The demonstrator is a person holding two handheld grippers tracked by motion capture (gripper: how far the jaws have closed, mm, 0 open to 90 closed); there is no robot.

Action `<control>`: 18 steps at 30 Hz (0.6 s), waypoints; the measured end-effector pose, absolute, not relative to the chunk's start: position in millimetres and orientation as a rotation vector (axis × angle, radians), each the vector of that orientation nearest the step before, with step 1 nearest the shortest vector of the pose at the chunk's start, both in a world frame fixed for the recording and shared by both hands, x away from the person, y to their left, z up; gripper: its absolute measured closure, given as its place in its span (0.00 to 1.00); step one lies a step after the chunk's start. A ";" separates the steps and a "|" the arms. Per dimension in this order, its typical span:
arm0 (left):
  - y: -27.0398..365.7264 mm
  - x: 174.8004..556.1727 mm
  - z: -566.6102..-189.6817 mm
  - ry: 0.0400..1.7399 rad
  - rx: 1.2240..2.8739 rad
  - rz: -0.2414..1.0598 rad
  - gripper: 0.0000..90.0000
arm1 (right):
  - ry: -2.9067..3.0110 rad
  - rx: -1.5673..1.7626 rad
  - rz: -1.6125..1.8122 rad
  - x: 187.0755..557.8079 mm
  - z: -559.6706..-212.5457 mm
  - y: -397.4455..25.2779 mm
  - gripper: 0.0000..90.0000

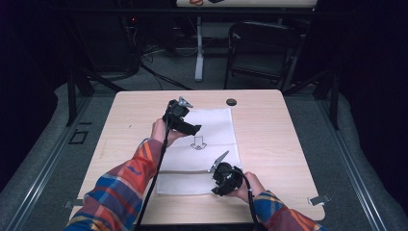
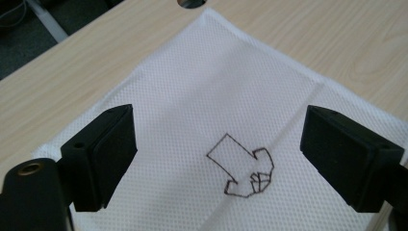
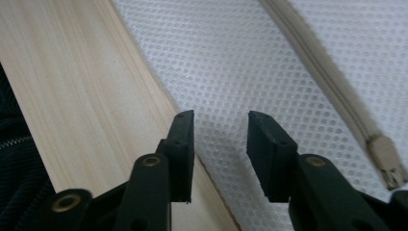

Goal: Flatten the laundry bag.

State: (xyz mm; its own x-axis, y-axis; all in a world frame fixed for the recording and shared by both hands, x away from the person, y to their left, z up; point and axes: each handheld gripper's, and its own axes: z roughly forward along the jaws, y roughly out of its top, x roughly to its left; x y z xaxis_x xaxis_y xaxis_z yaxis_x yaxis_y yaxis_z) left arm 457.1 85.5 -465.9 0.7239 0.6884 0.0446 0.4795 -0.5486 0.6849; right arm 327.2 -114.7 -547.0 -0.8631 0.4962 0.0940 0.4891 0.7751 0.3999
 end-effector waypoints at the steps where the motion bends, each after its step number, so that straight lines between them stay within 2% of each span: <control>1: 86.7 454.7 -468.2 0.879 2.266 0.398 0.13 | 2.936 0.828 0.661 327.7 -546.3 -115.9 0.55; 5: 90.7 442.6 -477.0 0.871 2.283 0.380 0.12 | 2.926 0.871 0.681 330.2 -539.3 -123.9 0.36; 10: 94.9 427.3 -484.9 0.847 2.292 0.344 0.12 | 2.885 0.929 0.731 333.4 -532.6 -135.0 0.20; 18: 94.9 411.9 -492.8 0.805 2.333 0.303 0.11 | 2.824 0.973 0.743 338.1 -523.4 -150.3 0.09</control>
State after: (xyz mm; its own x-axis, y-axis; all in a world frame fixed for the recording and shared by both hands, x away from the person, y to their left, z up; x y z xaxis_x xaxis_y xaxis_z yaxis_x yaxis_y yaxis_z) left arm 411.9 94.9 -492.8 0.7856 0.6187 0.0077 0.4701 -0.6050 0.6426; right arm 338.1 -150.3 -523.4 -0.7984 0.5947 0.0946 0.5642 0.6838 0.4626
